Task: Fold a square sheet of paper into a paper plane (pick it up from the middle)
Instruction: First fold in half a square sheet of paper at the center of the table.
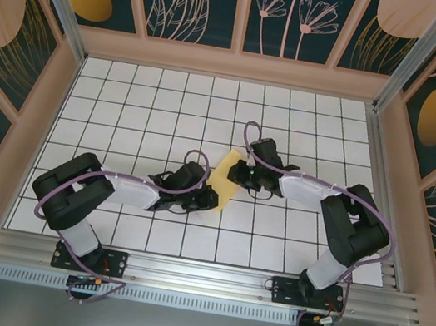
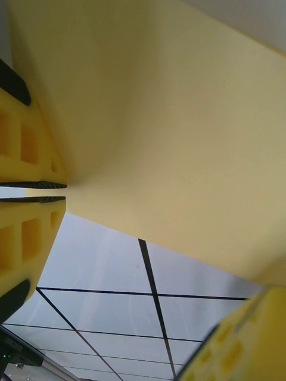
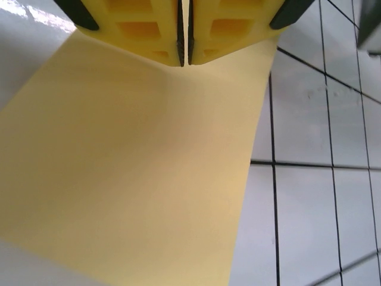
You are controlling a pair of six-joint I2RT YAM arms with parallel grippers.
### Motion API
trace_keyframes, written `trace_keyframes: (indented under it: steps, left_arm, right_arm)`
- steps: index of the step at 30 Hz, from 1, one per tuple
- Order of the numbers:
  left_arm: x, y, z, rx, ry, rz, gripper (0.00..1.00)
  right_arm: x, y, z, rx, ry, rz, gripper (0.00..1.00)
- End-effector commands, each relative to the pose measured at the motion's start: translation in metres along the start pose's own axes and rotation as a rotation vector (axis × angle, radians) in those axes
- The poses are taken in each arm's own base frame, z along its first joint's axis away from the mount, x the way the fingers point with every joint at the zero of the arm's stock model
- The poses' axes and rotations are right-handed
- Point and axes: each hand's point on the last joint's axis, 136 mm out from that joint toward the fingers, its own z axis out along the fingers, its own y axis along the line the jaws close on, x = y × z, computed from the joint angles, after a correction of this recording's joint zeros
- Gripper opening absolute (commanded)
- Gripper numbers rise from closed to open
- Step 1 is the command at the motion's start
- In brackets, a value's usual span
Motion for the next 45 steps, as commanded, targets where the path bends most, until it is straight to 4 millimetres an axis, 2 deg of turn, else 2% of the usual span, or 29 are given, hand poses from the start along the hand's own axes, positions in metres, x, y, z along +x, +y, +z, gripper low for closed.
trace_keyframes:
  steps: [1, 13, 20, 24, 29, 35, 45]
  left_arm:
    - [-0.003, 0.0, 0.005, -0.016, -0.01, -0.014, 0.15]
    - [-0.007, -0.006, 0.006, -0.013, -0.013, -0.012, 0.14]
    - [-0.011, -0.03, 0.003, 0.09, -0.02, -0.006, 0.14]
    - [-0.013, -0.035, 0.004, 0.103, -0.022, -0.003, 0.15]
    - [-0.01, -0.027, 0.01, 0.078, -0.003, -0.012, 0.14]
    - [0.002, 0.003, 0.022, -0.024, 0.04, -0.027, 0.13]
    - [0.018, 0.039, 0.02, -0.178, 0.085, -0.023, 0.1]
  right_arm:
    - [0.01, 0.008, -0.001, -0.07, 0.034, -0.057, 0.1]
    - [0.041, -0.01, 0.011, -0.08, 0.123, -0.065, 0.06]
    - [0.048, -0.022, 0.019, -0.057, 0.138, -0.051, 0.05]
    - [0.05, -0.027, 0.023, -0.046, 0.145, -0.039, 0.05]
    - [0.05, -0.027, 0.024, -0.047, 0.146, -0.034, 0.05]
    - [0.046, -0.023, 0.022, -0.057, 0.144, -0.048, 0.05]
    - [0.036, -0.028, 0.024, -0.076, 0.152, -0.076, 0.05]
